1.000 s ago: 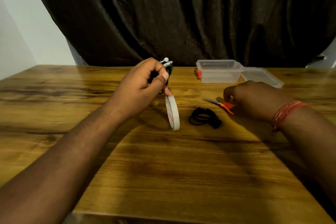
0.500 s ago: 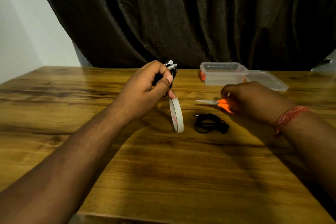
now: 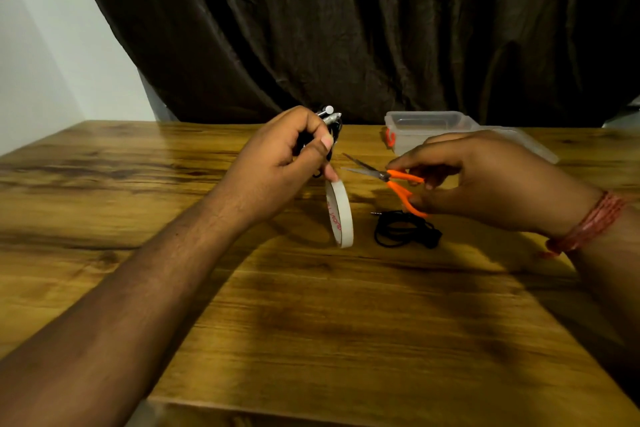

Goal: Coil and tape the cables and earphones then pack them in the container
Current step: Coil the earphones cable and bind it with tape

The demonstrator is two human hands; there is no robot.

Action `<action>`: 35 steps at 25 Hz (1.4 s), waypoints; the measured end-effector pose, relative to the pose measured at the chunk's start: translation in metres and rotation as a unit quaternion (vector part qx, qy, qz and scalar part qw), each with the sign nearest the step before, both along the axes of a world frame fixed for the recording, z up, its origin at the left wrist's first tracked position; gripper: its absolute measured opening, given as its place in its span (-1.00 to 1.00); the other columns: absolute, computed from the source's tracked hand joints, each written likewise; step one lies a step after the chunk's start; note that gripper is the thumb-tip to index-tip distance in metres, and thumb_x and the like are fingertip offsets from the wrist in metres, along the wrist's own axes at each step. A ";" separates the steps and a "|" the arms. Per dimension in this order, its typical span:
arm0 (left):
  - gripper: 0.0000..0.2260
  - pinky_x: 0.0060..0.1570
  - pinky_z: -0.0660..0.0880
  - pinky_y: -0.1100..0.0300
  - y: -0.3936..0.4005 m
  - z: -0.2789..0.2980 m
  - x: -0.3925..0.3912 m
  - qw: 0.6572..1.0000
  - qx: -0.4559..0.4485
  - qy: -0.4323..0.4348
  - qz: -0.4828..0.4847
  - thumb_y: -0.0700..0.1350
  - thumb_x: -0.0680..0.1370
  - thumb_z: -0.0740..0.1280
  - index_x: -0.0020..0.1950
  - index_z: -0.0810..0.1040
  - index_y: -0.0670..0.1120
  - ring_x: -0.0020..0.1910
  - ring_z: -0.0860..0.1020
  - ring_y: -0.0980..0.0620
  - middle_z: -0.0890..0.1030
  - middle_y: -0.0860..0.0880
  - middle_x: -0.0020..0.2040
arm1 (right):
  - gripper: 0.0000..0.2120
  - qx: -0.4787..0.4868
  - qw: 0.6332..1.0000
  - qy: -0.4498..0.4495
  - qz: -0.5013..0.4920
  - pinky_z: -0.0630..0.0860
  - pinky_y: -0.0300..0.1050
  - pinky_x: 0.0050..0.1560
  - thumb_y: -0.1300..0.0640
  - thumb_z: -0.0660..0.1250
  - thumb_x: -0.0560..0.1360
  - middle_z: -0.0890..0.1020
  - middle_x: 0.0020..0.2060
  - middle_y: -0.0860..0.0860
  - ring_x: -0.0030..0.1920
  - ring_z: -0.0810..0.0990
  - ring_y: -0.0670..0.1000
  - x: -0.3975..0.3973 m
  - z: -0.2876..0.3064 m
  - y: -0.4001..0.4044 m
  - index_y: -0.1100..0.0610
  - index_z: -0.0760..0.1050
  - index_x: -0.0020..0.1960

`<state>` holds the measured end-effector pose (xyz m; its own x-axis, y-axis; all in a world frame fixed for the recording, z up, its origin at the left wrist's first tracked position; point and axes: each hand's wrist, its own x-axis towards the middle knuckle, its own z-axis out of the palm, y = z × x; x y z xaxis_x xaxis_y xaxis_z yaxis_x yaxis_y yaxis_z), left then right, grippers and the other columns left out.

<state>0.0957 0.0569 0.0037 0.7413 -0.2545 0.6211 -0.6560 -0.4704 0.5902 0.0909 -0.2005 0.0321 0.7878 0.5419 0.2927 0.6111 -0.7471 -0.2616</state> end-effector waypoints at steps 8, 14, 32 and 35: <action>-0.93 -0.08 0.60 -0.14 -0.003 0.002 -0.004 1.000 0.006 -0.008 0.008 0.06 0.57 0.20 -0.09 0.43 0.15 -0.17 0.69 0.06 0.58 -0.02 -0.13 | -0.54 -0.018 0.999 -0.008 0.034 0.55 -0.15 0.01 0.01 0.48 0.38 0.54 -0.10 -0.29 -0.07 0.54 -0.25 0.001 -0.004 0.005 -0.19 0.55 0.26; -0.93 -0.08 0.59 -0.16 -0.003 0.002 -0.005 1.000 0.020 -0.018 0.015 0.04 0.58 0.20 -0.07 0.44 0.15 -0.16 0.67 0.10 0.60 0.02 -0.16 | -0.57 -0.017 0.998 -0.037 0.039 0.35 -0.46 -0.11 0.09 0.49 0.40 0.47 -0.19 -0.36 -0.15 0.46 -0.38 0.004 -0.006 0.004 -0.16 0.57 0.24; -0.91 0.05 0.56 -0.13 -0.002 -0.002 -0.002 1.000 -0.005 0.013 0.009 0.08 0.57 0.19 -0.06 0.45 0.11 -0.12 0.69 0.09 0.67 -0.04 -0.20 | -0.82 -0.145 0.973 0.115 -0.140 0.63 -0.02 -0.11 0.19 0.37 0.51 0.71 -0.28 -0.01 -0.27 0.67 -0.08 0.023 0.006 -0.046 -0.09 0.63 -0.05; -0.91 0.05 0.55 -0.14 -0.002 -0.002 -0.002 1.000 -0.010 0.018 0.002 0.08 0.57 0.19 -0.06 0.44 0.12 -0.11 0.69 0.07 0.67 -0.03 -0.22 | -0.85 -0.145 0.933 0.225 -0.242 0.67 0.00 -0.28 0.25 0.33 0.52 0.70 -0.38 0.15 -0.37 0.71 0.10 0.028 0.002 -0.067 0.01 0.55 -0.07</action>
